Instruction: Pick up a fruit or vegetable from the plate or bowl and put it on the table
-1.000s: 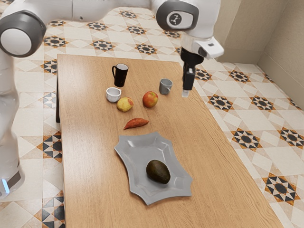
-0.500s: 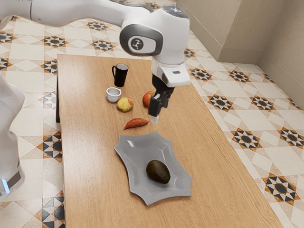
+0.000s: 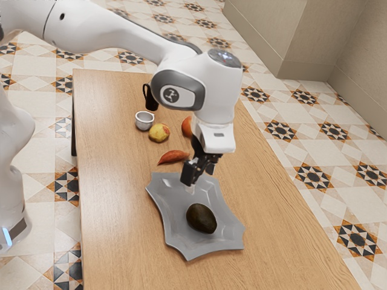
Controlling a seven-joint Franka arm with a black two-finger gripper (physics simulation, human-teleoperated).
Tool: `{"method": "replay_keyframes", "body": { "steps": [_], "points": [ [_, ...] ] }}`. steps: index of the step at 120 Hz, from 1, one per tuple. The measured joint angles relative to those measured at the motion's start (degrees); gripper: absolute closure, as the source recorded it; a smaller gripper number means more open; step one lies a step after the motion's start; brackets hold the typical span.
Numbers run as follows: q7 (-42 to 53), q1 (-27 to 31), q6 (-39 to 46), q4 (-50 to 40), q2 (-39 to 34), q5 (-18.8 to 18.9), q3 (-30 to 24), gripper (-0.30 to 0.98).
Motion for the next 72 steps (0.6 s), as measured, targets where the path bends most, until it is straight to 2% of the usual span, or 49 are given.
{"method": "replay_keyframes", "body": {
  "steps": [42, 72],
  "points": [
    [1.8, -1.7, 3.7, -1.9, 1.4, -1.5, -0.1, 0.0],
    [2.6, -2.5, 4.7, 0.8, 6.9, -2.2, -0.2, 0.0]
  ]
}}
